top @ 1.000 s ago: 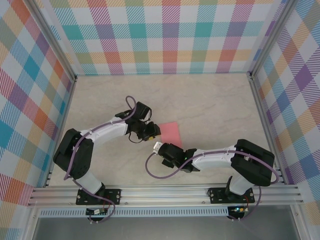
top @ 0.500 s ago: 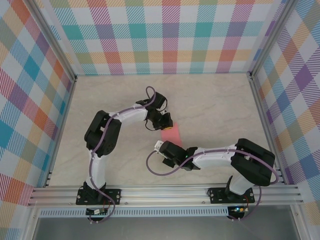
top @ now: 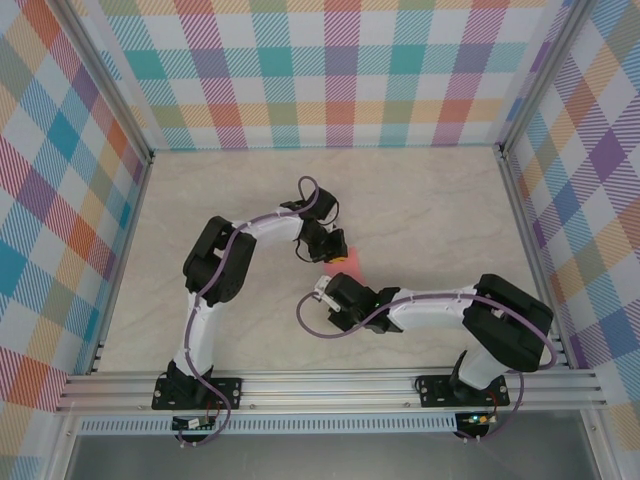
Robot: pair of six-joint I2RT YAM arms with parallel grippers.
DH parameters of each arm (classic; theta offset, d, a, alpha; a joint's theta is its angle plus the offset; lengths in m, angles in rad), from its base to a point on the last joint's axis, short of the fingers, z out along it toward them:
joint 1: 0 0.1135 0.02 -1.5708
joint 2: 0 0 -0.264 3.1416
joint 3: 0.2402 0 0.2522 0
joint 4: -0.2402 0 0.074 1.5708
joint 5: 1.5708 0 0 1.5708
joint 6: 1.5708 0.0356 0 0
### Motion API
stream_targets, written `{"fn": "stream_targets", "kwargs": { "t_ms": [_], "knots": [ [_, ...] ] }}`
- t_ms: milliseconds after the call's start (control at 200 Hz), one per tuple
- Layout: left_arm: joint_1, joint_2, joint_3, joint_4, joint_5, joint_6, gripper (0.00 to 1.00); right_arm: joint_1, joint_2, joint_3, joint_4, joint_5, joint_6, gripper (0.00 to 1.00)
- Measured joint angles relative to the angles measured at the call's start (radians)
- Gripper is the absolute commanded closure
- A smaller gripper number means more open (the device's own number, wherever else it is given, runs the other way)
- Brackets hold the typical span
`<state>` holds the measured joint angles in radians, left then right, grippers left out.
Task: Fold a paper plane with a square sheet of paper (fold left side to right side)
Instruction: Third fold the triangle at the center of the table.
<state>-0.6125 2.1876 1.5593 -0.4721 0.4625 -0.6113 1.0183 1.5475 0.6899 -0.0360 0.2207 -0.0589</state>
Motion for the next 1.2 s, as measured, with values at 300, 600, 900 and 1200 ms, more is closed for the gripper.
{"fn": "stream_targets", "kwargs": {
  "t_ms": [300, 600, 900, 1200],
  "knots": [
    [0.0, 0.003, 0.003, -0.001, 0.0, 0.007, 0.92, -0.153, -0.046, 0.008, -0.018, -0.215, 0.063, 1.0],
    [-0.001, 0.004, 0.004, -0.001, 0.001, 0.011, 0.92, -0.286, -0.045, 0.008, -0.024, -0.389, 0.124, 1.0],
    [-0.001, 0.009, 0.011, -0.005, 0.008, 0.022, 0.92, -0.373, -0.003, 0.033, -0.056, -0.461, 0.159, 1.0],
    [-0.001, 0.009, 0.011, -0.005, 0.008, 0.026, 0.92, -0.415, 0.043, 0.063, -0.088, -0.469, 0.186, 1.0]
  ]
}}
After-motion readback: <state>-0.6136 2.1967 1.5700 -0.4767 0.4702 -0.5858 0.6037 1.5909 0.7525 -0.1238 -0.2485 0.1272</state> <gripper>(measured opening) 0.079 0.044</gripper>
